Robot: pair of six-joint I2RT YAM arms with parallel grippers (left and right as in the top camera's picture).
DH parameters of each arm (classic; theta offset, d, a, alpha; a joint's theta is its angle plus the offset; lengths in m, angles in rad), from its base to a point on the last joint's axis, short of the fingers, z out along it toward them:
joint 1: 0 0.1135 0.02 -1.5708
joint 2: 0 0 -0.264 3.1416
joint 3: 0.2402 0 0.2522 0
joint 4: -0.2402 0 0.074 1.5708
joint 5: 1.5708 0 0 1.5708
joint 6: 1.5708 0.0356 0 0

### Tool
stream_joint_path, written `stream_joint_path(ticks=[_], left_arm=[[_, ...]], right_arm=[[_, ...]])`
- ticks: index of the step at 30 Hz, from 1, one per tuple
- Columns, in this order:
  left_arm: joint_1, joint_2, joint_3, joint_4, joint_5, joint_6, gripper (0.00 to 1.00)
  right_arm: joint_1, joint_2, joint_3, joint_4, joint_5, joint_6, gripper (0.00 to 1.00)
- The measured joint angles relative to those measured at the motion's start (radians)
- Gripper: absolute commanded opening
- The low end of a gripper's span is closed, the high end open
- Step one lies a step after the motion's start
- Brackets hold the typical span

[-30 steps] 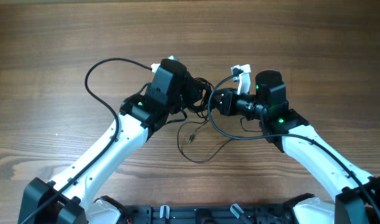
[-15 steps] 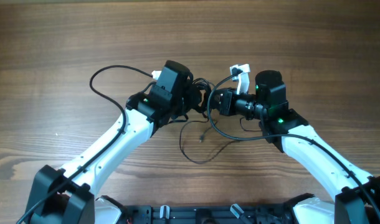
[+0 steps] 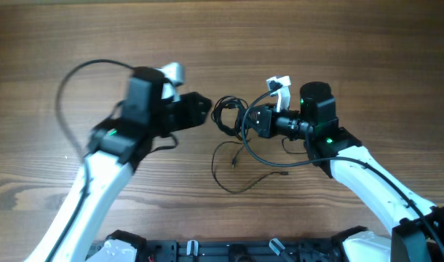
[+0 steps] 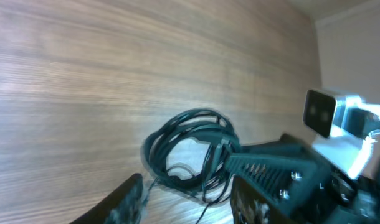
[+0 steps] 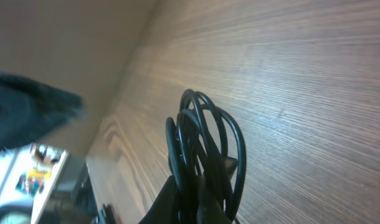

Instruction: Untangle cables

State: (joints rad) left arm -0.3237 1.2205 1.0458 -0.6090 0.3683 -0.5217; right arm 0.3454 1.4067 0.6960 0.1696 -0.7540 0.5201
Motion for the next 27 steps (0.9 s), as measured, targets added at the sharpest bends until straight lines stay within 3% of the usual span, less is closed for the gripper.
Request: stream_joint_path(ticks=[3, 9, 22, 25, 27], left_arm=[[0.062, -0.045, 0.008, -0.148, 0.021, 0.058, 0.41], [0.017, 0.130, 0.007, -0.180, 0.079, 0.113, 0.41], [-0.053, 0.386, 0.007, -0.156, 0.062, 0.003, 0.31], [-0.073, 0.411, 0.007, -0.166, 0.048, -0.011, 0.21], [-0.082, 0.429, 0.007, -0.173, 0.035, -0.036, 0.27]], right_arm=[[-0.005, 0.000, 0.000, 0.000, -0.074, -0.078, 0.04], [-0.005, 0.000, 0.000, 0.005, -0.109, -0.130, 0.05], [-0.006, 0.000, 0.000, 0.038, -0.150, -0.160, 0.05], [-0.006, 0.000, 0.000, 0.068, -0.171, -0.160, 0.05], [-0.006, 0.000, 0.000, 0.071, -0.185, -0.160, 0.05]])
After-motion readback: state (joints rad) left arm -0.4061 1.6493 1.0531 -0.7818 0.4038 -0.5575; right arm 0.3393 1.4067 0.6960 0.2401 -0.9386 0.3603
